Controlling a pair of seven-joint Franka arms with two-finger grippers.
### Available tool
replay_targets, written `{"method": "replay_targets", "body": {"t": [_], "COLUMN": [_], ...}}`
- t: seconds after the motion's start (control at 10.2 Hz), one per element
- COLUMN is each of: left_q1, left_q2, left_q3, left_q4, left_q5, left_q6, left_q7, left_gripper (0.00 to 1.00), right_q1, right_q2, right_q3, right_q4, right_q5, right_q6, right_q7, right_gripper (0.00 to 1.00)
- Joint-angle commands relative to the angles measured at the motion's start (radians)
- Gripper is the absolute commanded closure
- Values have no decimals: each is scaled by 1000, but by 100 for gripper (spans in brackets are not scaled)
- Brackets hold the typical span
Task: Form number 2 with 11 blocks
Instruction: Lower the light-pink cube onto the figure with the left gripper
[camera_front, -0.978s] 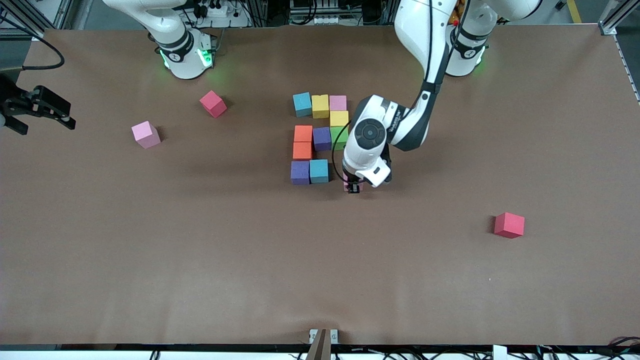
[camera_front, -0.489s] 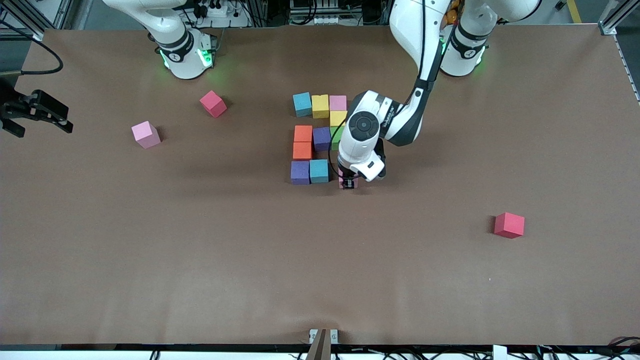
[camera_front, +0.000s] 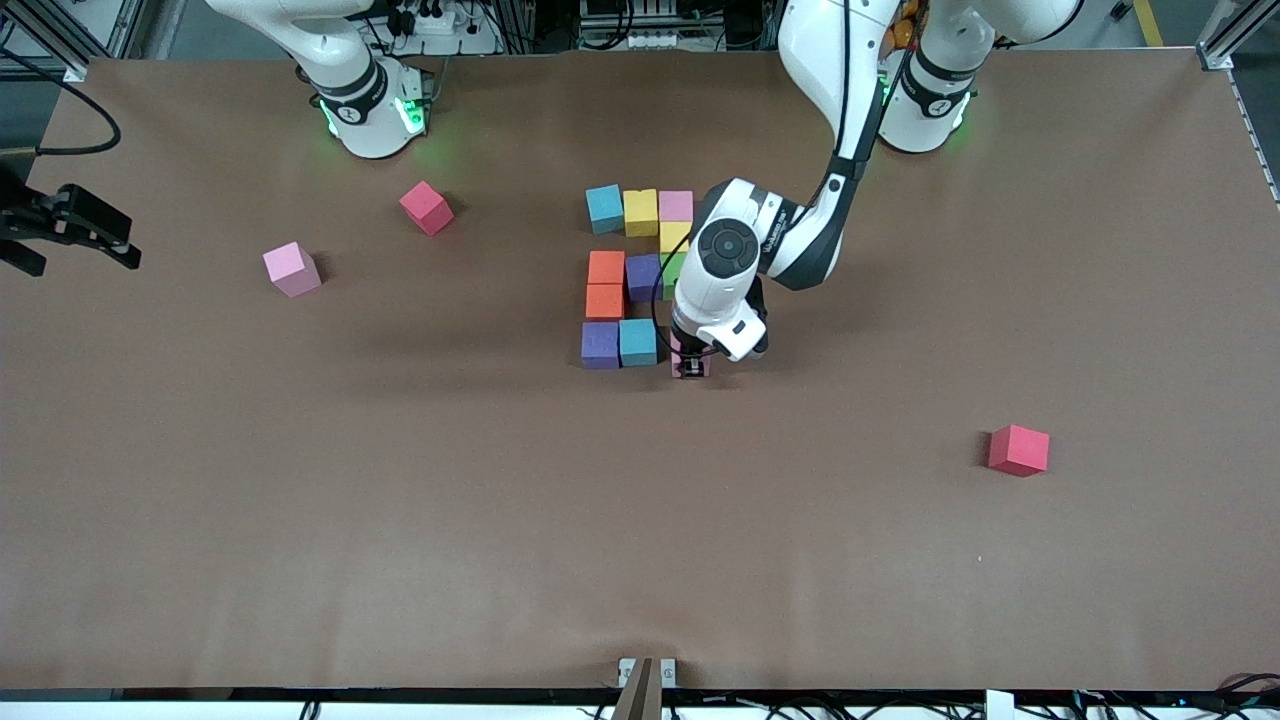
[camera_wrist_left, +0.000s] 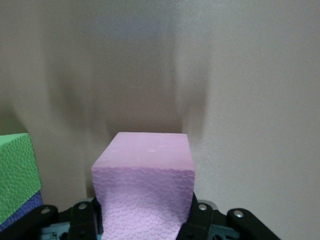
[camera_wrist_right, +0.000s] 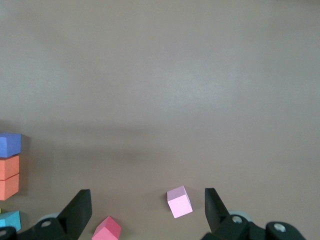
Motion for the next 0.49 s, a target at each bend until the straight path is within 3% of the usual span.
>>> {"method": "replay_targets", "body": {"t": [0.0, 0.39], "left_q1": [-3, -3], "left_q2": [-16, 1], "left_q3": [-25, -26], "left_q4": [-16, -13], "left_q5": [-24, -27], "left_q6": [35, 58], "left_q7": [-7, -7], "left_gripper": [100, 100], "right_q1": [-11, 3], "right_q2": [7, 5], "right_q3": [18, 21], "right_q4": [7, 7], "right_q5": [-4, 4], "right_q6": [-6, -4], "right_q7": [54, 66], "right_gripper": [0, 0]}}
